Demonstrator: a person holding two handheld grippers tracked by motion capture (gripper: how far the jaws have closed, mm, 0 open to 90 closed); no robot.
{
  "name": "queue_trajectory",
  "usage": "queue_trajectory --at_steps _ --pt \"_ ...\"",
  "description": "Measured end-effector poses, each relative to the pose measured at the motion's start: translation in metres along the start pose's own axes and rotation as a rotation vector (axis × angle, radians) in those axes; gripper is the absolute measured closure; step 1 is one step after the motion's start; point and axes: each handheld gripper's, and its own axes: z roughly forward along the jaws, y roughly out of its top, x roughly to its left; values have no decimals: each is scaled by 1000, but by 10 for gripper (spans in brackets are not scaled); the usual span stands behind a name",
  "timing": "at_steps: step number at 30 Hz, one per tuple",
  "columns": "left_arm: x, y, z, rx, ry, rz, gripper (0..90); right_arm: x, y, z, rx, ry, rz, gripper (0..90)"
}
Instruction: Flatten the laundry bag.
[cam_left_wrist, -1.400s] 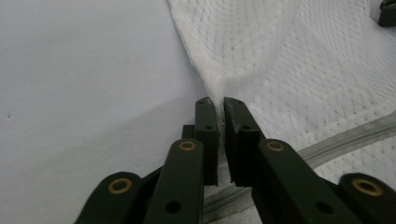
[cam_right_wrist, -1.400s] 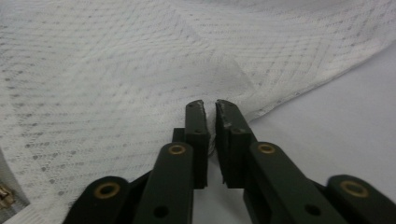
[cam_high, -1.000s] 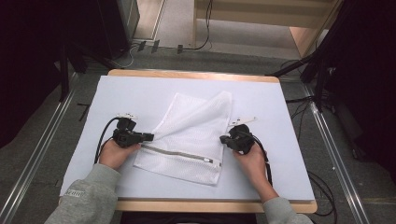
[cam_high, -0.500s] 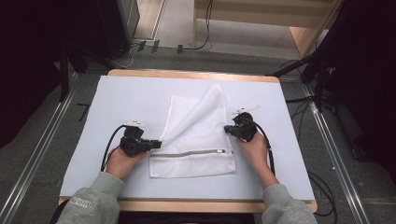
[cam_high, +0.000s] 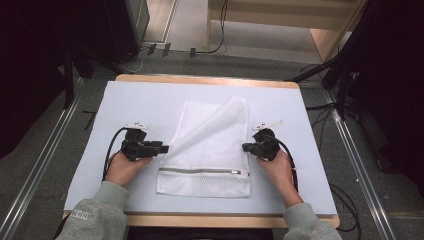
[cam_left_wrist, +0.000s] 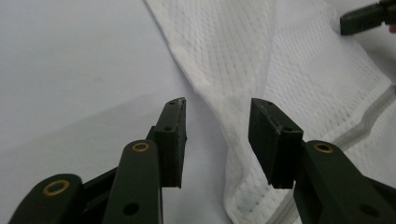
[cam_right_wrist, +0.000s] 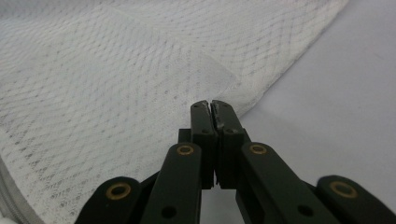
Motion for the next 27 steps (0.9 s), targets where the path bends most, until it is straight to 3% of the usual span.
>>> queue_trajectory --at_steps 3,9,14,20,23,25,27 --pt "3 8 1 1 5 11 560 2 -3 -2 3 3 -8 899" --pt "13 37 30 43 43 51 554 6 -12 -7 16 9 -1 896" --pt "16 53 53 57 46 70 555 7 -17 -11 18 13 -8 893" --pt "20 61 70 36 63 60 550 6 -20 -11 15 11 -11 888" --pt "20 61 80 27 69 79 563 6 -22 -12 9 7 -9 885" --pt "17 62 83 34 57 92 617 6 -23 -12 7 7 -3 884" --pt "11 62 86 36 83 133 679 6 -24 -12 7 6 -2 883"
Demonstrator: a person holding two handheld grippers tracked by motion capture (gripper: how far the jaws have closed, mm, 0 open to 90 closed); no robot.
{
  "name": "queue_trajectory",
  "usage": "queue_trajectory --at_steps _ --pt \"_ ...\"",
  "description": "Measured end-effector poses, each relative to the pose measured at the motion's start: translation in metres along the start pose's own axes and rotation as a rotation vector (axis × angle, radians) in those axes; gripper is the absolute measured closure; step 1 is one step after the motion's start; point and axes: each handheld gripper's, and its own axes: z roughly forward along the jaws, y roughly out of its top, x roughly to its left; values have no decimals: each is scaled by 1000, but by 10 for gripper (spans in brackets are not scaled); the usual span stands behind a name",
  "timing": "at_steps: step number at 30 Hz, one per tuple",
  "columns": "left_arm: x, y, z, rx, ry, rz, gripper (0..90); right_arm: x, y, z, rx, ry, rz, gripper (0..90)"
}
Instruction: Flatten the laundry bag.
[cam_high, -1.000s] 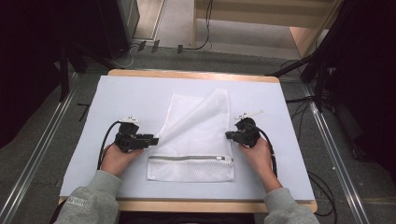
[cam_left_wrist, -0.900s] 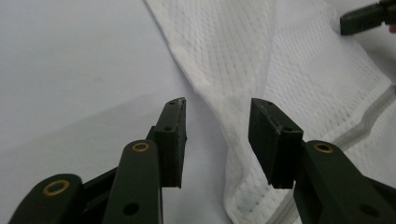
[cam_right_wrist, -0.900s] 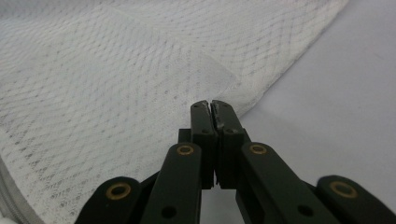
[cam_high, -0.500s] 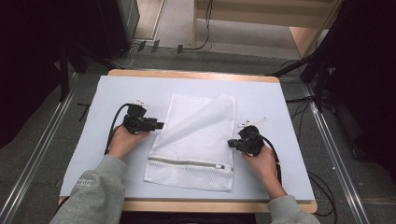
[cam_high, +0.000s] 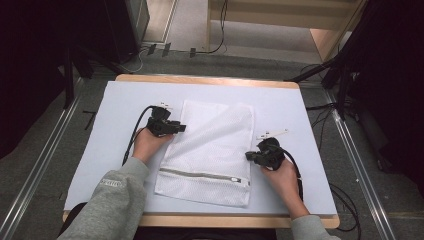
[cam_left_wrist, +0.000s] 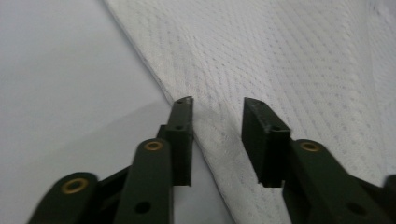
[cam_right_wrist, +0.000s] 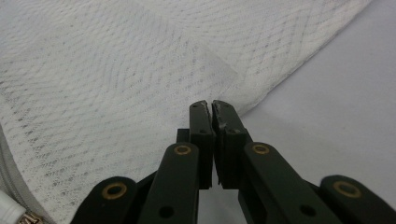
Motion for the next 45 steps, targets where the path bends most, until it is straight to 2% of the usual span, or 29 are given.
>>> queue_trajectory --at_steps 3,5,8,9,11,15,20,21,24,27,30,36,40,45 --pt "-2 1 1 9 37 24 809 1 -1 0 -4 -5 -3 883" --pt "0 1 1 9 20 10 891 1 -1 0 -4 -5 -5 883" --pt "2 2 1 11 20 -8 900 0 0 0 -2 -1 -2 883" --pt "3 2 -1 10 33 -18 900 0 0 0 -2 -1 -2 883" --pt "12 1 -7 -2 36 -66 900 0 1 0 -5 -7 -3 883" --pt "21 -1 -15 -21 39 -104 900 -1 4 3 -9 -9 -8 883" --pt "31 -4 -25 -31 63 -124 900 -2 12 9 -31 -13 -19 881" --pt "33 -5 -26 -37 79 -130 900 -3 14 10 -35 -14 -19 880" --pt "40 -7 -28 -37 88 -154 898 -3 19 14 -43 -37 -37 883" --pt "43 -10 -26 -36 66 -181 889 -7 22 16 -46 -38 -32 887" --pt "42 -10 -25 -37 62 -166 862 -9 22 17 -50 -19 -13 898" --pt "41 -10 -24 -41 61 -162 833 -7 23 16 -48 -20 -20 900" --pt "41 -9 -27 -51 41 -166 764 -6 24 14 -61 -17 -20 900" --pt "38 -7 -33 -52 24 -151 665 -5 25 13 -64 -10 -20 892"
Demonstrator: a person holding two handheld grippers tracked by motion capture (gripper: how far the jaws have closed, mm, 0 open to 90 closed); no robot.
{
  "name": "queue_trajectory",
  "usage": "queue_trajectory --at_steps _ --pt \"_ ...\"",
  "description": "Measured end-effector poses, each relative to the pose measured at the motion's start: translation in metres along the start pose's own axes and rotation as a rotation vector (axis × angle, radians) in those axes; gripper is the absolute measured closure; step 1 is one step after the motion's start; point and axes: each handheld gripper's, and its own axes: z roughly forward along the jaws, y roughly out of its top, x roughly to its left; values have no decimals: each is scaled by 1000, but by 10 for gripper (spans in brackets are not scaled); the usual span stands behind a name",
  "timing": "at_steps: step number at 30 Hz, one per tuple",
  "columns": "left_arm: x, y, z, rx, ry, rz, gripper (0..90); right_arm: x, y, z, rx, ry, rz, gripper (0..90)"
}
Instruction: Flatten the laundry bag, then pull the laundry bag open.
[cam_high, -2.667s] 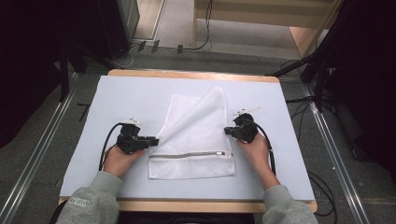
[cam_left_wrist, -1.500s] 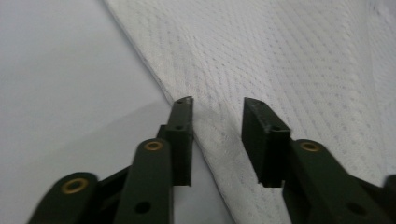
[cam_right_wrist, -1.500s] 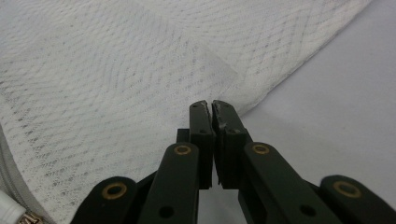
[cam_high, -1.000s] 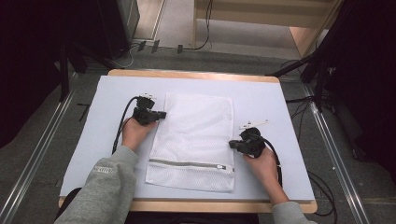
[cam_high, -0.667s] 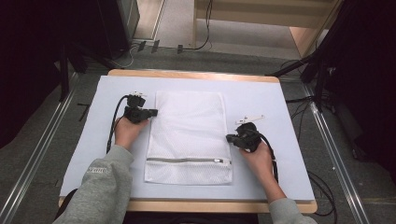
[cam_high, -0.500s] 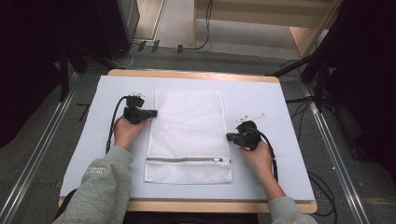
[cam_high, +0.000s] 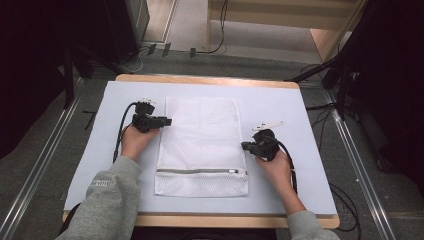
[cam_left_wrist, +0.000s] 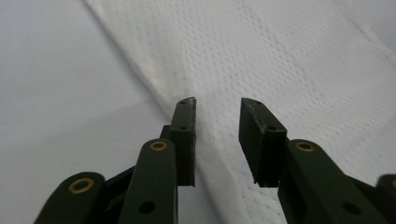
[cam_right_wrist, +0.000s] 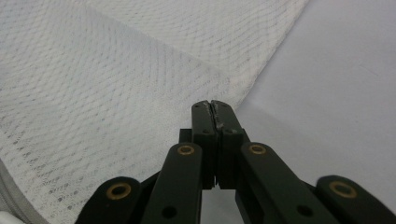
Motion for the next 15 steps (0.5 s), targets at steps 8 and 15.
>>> queue_trajectory --at_steps 8,15 --pt "-12 1 -18 10 -65 21 596 1 0 -2 -7 20 5 834" --pt "-22 -3 -26 40 -90 41 505 3 2 -5 -19 43 -2 759"
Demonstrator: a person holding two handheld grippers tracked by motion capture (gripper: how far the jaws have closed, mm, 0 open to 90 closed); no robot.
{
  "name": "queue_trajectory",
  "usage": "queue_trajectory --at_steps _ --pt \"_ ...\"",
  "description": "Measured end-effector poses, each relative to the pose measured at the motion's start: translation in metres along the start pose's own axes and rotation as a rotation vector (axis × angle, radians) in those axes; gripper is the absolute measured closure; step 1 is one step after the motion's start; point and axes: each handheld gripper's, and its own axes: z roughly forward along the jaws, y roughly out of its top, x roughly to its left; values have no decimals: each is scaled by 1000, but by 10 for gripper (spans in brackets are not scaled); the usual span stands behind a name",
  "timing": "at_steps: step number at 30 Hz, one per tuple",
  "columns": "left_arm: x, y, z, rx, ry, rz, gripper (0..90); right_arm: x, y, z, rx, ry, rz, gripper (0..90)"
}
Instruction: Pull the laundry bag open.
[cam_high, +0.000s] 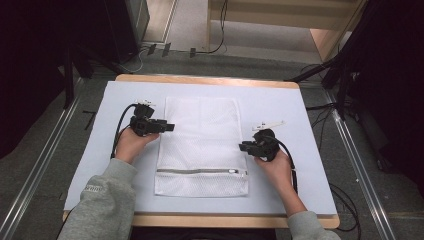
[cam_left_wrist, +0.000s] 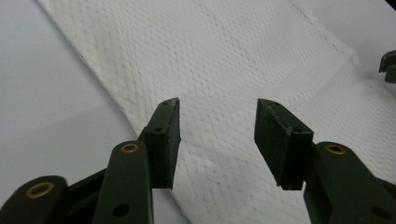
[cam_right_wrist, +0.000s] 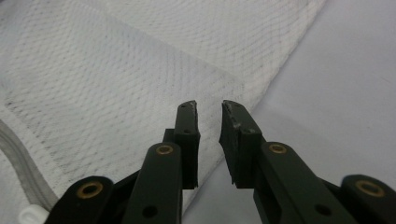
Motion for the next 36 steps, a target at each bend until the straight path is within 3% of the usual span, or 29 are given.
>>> queue_trajectory --at_steps 12,24,36 --pt "-20 -14 -17 -5 -36 24 416 18 -2 -14 -10 64 -29 725" --pt "-51 -23 -24 7 -75 91 392 30 -19 -23 -3 97 -68 549" --pt "-81 -24 -15 25 -128 142 381 36 -31 -36 8 103 -85 583"
